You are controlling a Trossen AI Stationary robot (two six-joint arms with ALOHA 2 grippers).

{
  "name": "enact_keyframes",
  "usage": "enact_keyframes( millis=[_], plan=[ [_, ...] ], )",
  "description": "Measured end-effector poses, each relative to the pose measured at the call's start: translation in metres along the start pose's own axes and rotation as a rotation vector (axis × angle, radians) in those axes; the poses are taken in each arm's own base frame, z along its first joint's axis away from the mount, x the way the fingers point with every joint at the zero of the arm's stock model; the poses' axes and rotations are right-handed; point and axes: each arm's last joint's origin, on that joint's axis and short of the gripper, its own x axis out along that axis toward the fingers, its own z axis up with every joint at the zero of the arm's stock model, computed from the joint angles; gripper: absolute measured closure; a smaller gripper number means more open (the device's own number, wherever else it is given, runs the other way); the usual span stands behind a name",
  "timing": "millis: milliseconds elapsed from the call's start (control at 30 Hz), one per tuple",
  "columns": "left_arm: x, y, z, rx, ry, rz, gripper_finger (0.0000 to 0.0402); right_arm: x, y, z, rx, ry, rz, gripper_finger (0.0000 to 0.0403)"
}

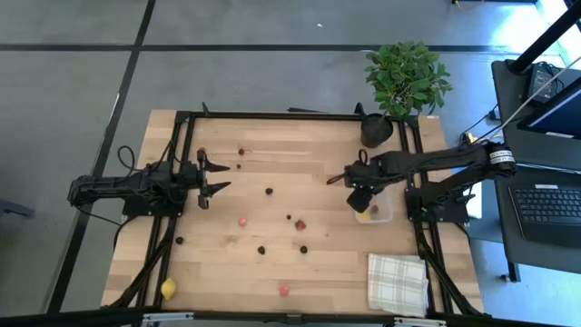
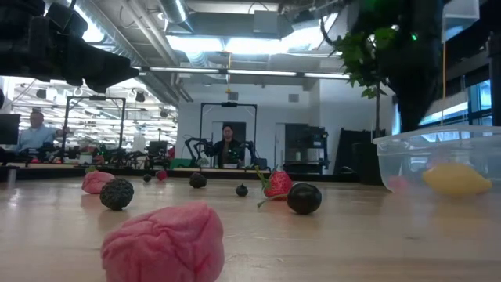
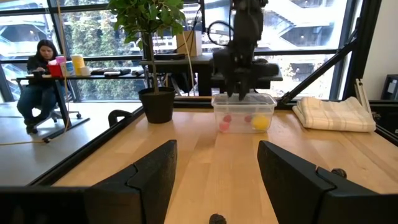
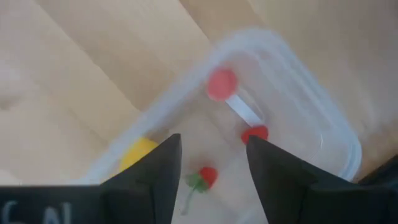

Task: Pick and placing Produce into tupperware
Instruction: Put the bottom strawberry into the transparent bin

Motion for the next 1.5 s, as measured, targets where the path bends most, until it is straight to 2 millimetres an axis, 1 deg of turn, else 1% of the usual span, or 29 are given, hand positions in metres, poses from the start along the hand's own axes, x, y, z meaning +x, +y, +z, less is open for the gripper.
enact_keyframes(
  millis=[67, 133, 300, 433, 667, 933, 1033, 1200, 1500],
  plan=[
    [0.000, 0.000, 0.000, 0.000, 0.000, 0.000, 0.0184, -0.009, 0.004, 0.007, 0.000, -0.045, 0.037, 0.0218],
    [0.000, 0.000, 0.000, 0.000, 0.000, 0.000, 0.0184, -0.013, 0.009, 0.012, -0.032, -0.098, 0.079, 0.0218],
    [0.000, 0.000, 0.000, 0.000, 0.000, 0.000, 0.0184, -0.015, 0.028, 0.024, -0.200, -0.301, 0.209, 0.0218],
    [0.000, 0.000, 0.000, 0.000, 0.000, 0.000, 0.0184, -0.014, 0.041, 0.030, -0.279, -0.457, 0.297, 0.0218],
    [0.000, 0.000, 0.000, 0.000, 0.000, 0.000, 0.0184, -0.011, 0.057, 0.030, -0.393, -0.648, 0.392, 0.0218],
    [0.000, 0.000, 0.001, 0.007, -0.014, 0.015, 0.0184, -0.006, 0.070, 0.020, -0.418, -0.734, 0.474, 0.0218],
    [0.000, 0.001, 0.001, 0.007, -0.013, 0.026, 0.0184, -0.005, 0.078, 0.018, -0.451, -0.757, 0.493, 0.0218],
    [0.000, 0.001, 0.001, 0.007, -0.012, 0.038, 0.0184, 0.006, 0.096, 0.019, -0.525, -0.801, 0.509, 0.0218],
    [0.000, 0.001, 0.001, 0.007, -0.009, 0.038, 0.0184, 0.047, 0.120, 0.026, -0.586, -0.798, 0.486, 0.0218]
  ],
)
